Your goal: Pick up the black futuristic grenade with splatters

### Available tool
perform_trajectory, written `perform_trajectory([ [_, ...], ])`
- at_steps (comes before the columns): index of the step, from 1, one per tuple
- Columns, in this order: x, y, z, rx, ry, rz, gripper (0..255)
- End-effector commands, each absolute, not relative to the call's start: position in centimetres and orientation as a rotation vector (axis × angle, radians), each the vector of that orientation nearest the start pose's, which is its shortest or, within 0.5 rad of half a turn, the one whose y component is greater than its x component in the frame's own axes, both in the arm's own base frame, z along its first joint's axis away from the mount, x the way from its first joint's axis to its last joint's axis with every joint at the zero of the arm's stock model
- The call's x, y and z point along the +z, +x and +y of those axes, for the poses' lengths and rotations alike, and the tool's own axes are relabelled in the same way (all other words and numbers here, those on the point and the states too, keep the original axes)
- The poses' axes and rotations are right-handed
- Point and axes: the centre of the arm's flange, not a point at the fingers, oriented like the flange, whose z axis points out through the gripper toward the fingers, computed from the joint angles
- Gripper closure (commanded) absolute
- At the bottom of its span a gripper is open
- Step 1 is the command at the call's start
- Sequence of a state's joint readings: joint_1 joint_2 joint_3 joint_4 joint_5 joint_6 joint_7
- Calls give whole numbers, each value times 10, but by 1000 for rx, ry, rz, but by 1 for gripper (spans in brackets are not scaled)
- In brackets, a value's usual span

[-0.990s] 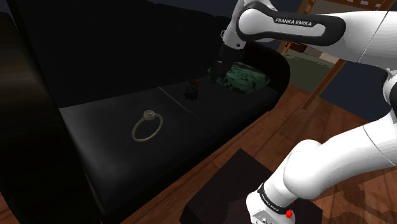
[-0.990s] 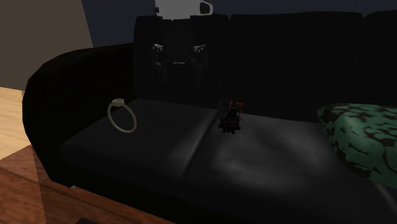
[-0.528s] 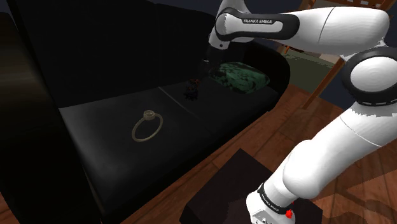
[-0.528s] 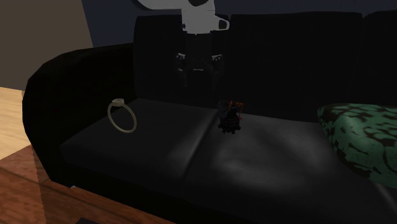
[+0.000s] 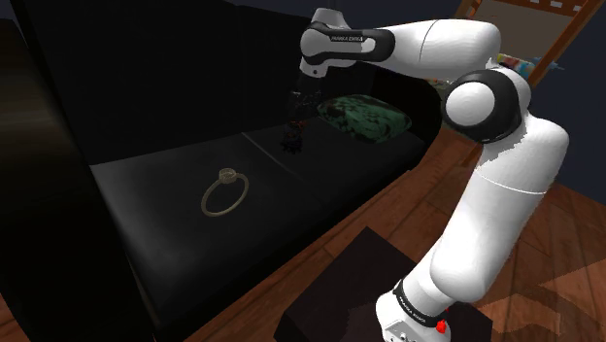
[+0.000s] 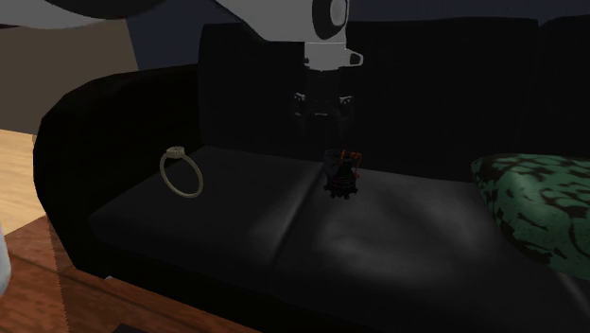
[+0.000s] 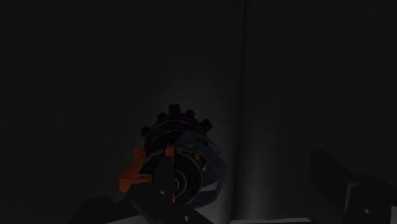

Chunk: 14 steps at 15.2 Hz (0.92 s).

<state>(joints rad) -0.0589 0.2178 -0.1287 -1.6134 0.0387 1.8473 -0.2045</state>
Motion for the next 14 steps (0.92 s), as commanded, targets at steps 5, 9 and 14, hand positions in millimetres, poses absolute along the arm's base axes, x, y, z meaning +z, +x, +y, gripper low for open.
perform_trajectory([
  [5,464,690,-140,11,-3133,47,0],
  [9,445,724,-157,33,-3132,79,0],
  [14,419,724,-157,33,-3132,79,0],
])
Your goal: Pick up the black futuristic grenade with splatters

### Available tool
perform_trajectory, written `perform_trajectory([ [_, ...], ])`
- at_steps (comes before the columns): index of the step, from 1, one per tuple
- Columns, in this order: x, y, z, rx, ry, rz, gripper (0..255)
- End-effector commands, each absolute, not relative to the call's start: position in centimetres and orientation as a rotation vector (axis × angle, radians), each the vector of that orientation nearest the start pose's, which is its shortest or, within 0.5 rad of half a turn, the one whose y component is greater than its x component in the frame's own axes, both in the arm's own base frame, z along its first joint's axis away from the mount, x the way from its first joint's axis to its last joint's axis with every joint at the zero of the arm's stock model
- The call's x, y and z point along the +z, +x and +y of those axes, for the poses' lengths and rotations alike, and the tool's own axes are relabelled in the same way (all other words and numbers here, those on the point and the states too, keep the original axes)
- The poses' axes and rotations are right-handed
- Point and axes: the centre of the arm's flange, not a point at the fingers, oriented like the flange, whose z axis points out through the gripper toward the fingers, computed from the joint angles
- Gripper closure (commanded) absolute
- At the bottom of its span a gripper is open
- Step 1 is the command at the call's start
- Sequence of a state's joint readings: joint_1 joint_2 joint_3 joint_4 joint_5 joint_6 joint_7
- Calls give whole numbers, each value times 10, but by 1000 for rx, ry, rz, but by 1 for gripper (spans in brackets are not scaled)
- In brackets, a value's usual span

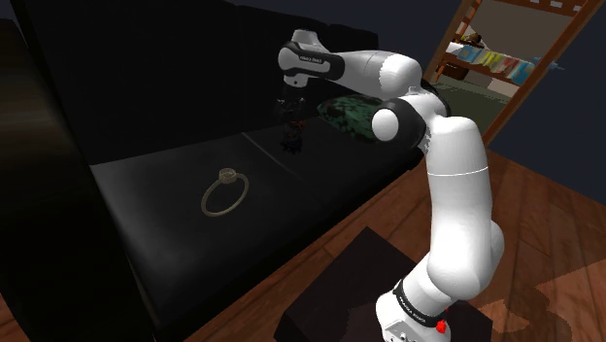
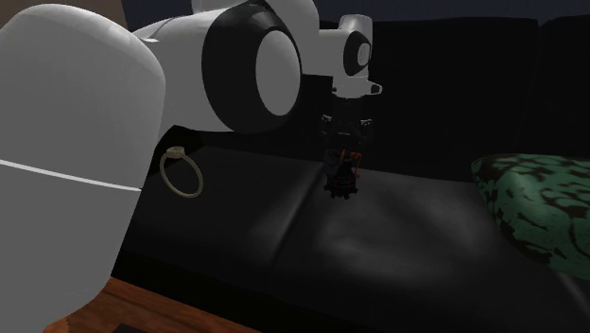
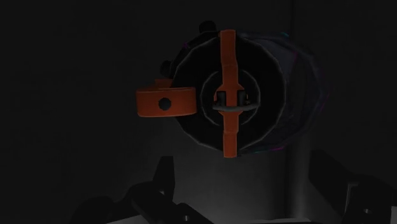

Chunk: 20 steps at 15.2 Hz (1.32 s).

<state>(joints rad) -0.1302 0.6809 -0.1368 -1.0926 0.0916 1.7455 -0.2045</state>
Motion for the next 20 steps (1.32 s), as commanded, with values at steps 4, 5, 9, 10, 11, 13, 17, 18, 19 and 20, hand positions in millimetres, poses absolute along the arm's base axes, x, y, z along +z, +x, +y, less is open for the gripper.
perform_trajectory([
  [4,405,724,-157,33,-3132,79,0],
  [5,406,724,-157,33,-3132,79,255],
  [9,406,724,-157,33,-3132,79,255],
  [10,406,724,-157,33,-3132,79,255],
  [11,406,724,-157,33,-3132,79,255],
  [13,406,724,-157,33,-3132,79,255],
  [17,421,724,-157,33,-3132,79,255],
  [18,427,724,-157,33,-3132,79,255],
  [19,432,724,-157,33,-3132,79,255],
  [20,437,724,-157,33,-3132,79,255],
])
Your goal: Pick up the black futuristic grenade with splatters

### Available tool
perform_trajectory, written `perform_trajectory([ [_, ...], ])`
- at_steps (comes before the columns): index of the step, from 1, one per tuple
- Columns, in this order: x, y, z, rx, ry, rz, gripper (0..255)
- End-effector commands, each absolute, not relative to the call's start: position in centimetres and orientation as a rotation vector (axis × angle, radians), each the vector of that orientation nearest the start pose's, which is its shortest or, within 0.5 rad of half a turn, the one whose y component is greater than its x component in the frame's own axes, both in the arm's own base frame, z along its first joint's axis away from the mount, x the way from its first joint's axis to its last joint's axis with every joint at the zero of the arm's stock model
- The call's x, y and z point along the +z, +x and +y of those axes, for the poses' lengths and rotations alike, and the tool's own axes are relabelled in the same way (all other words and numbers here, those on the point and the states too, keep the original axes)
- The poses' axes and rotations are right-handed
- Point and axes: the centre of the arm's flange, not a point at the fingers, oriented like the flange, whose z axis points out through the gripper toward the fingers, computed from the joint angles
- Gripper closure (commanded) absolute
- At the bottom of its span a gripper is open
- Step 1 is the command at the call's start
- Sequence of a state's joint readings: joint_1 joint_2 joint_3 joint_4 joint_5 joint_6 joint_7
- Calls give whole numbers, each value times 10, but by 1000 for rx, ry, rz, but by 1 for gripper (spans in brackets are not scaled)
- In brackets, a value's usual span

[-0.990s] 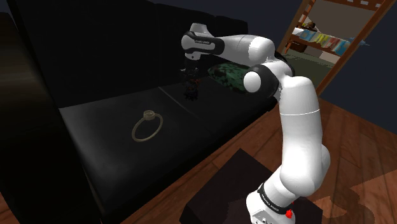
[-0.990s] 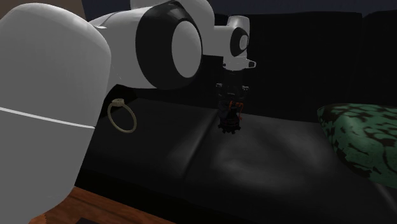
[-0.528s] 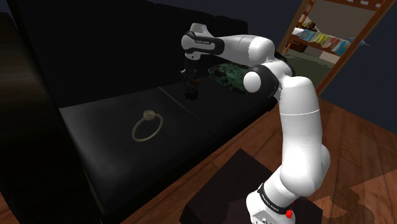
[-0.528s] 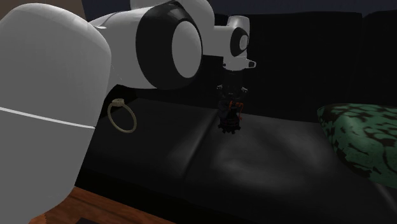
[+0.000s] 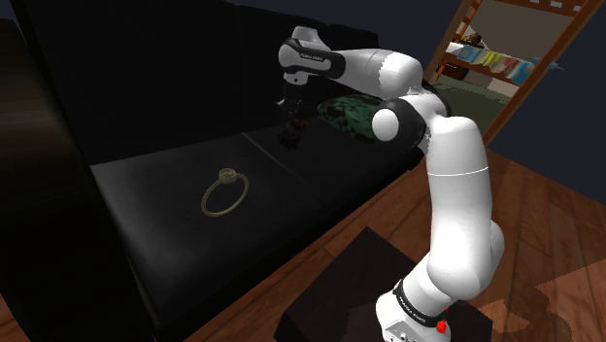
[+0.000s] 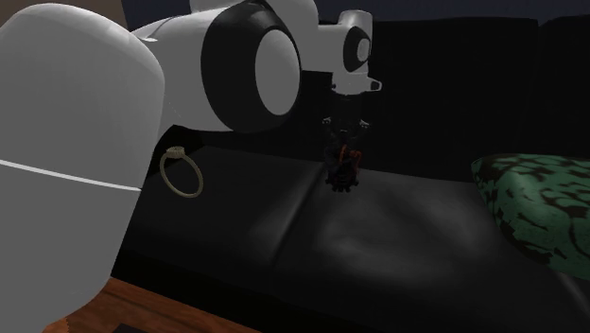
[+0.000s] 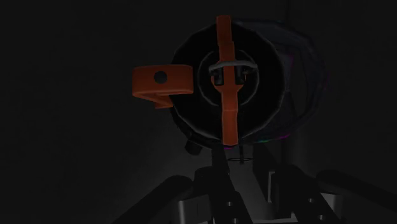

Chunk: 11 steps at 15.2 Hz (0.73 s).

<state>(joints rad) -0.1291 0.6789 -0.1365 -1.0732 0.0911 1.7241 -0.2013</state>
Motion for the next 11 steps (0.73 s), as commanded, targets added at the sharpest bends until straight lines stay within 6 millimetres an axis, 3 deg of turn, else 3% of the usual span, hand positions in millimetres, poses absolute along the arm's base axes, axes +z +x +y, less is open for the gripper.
perform_trajectory([
  [1,442,724,-157,33,-3132,79,255],
  [9,485,724,-157,33,-3132,79,255],
  [11,485,724,-157,33,-3132,79,255],
])
